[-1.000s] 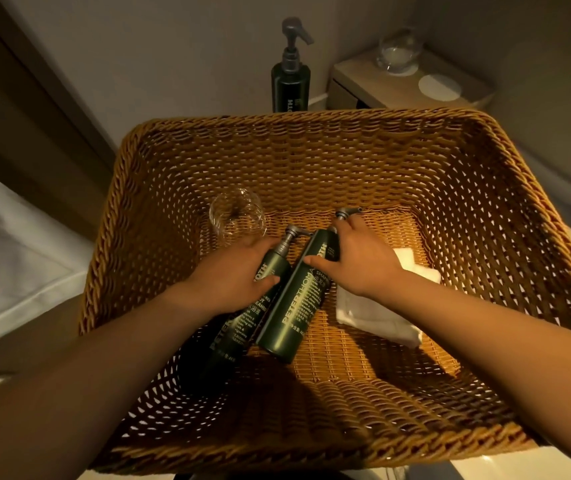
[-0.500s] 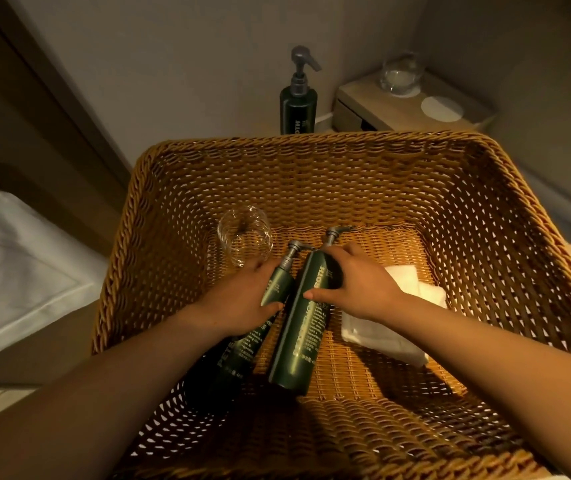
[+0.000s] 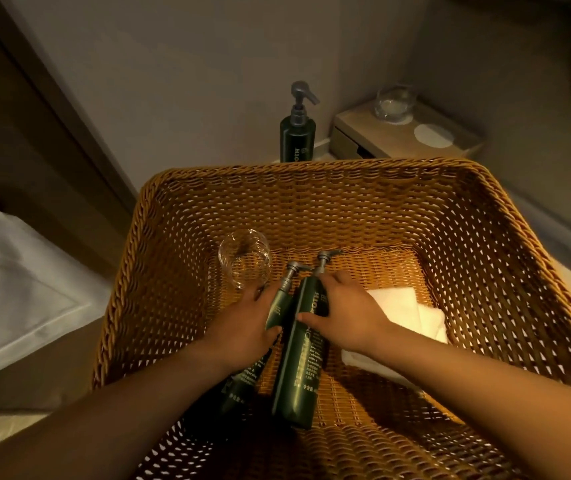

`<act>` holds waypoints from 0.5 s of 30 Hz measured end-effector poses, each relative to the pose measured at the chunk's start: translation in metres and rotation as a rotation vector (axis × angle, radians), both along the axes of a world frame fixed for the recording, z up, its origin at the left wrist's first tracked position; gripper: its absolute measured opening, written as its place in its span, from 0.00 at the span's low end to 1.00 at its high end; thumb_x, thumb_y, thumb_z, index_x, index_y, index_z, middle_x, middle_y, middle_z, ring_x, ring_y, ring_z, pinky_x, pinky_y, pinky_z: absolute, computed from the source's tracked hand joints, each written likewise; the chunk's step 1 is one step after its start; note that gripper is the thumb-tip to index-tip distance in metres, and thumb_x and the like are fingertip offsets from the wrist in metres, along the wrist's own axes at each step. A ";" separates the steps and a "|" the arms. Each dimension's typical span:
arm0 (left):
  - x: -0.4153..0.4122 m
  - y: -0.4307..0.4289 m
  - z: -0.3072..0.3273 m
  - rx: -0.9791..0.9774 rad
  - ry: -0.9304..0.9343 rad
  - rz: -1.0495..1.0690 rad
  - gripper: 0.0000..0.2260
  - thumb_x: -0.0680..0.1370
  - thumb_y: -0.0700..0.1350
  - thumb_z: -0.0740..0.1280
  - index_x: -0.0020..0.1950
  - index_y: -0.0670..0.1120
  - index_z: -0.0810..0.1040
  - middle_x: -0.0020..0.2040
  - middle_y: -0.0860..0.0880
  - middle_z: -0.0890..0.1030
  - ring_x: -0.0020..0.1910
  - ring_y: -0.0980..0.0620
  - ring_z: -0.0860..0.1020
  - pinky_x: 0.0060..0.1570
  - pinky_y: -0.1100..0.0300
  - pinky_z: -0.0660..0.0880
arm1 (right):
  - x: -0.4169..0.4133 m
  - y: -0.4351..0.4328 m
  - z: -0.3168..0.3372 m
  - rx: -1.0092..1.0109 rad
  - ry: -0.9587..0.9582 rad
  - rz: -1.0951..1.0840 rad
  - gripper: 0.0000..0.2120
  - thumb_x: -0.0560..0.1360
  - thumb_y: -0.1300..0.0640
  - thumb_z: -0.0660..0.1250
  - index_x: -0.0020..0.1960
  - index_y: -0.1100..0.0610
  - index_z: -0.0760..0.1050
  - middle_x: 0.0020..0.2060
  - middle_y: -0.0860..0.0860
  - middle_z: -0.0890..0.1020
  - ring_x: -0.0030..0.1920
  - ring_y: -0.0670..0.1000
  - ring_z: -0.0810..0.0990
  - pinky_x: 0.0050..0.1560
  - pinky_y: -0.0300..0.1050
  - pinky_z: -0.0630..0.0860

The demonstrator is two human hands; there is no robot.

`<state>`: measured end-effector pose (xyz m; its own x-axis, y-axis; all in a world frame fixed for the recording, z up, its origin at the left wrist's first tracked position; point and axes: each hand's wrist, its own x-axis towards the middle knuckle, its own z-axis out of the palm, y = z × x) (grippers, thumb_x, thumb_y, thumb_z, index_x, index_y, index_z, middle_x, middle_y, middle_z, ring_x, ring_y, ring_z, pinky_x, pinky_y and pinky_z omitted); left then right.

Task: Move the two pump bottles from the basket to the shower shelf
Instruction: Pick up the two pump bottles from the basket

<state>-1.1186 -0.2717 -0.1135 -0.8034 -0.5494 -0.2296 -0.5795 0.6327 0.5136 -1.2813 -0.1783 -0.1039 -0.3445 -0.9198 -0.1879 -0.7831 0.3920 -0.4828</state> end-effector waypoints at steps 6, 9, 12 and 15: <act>0.002 -0.003 0.001 0.160 -0.101 0.022 0.40 0.76 0.47 0.67 0.74 0.61 0.39 0.72 0.39 0.62 0.64 0.41 0.70 0.60 0.51 0.71 | 0.015 0.006 -0.010 -0.078 -0.191 -0.010 0.46 0.66 0.46 0.75 0.74 0.52 0.52 0.70 0.55 0.58 0.61 0.56 0.73 0.55 0.41 0.71; 0.000 -0.003 0.002 0.191 -0.088 0.045 0.40 0.76 0.46 0.66 0.74 0.61 0.40 0.72 0.40 0.63 0.64 0.42 0.70 0.61 0.50 0.70 | 0.017 0.008 -0.013 -0.084 -0.274 -0.035 0.47 0.65 0.49 0.76 0.74 0.50 0.50 0.72 0.55 0.53 0.64 0.56 0.71 0.57 0.39 0.69; -0.001 -0.003 0.005 0.206 -0.033 0.072 0.39 0.76 0.46 0.66 0.74 0.60 0.42 0.72 0.40 0.63 0.64 0.43 0.70 0.61 0.50 0.70 | 0.010 0.005 -0.009 -0.047 -0.334 -0.034 0.49 0.64 0.51 0.77 0.75 0.51 0.50 0.72 0.52 0.53 0.67 0.54 0.67 0.57 0.33 0.64; -0.002 -0.003 0.005 0.215 -0.012 0.096 0.38 0.76 0.48 0.66 0.74 0.60 0.41 0.72 0.40 0.63 0.65 0.42 0.70 0.61 0.49 0.70 | -0.004 -0.001 -0.004 0.004 -0.301 0.046 0.49 0.65 0.53 0.77 0.76 0.53 0.50 0.74 0.51 0.52 0.71 0.52 0.59 0.60 0.29 0.55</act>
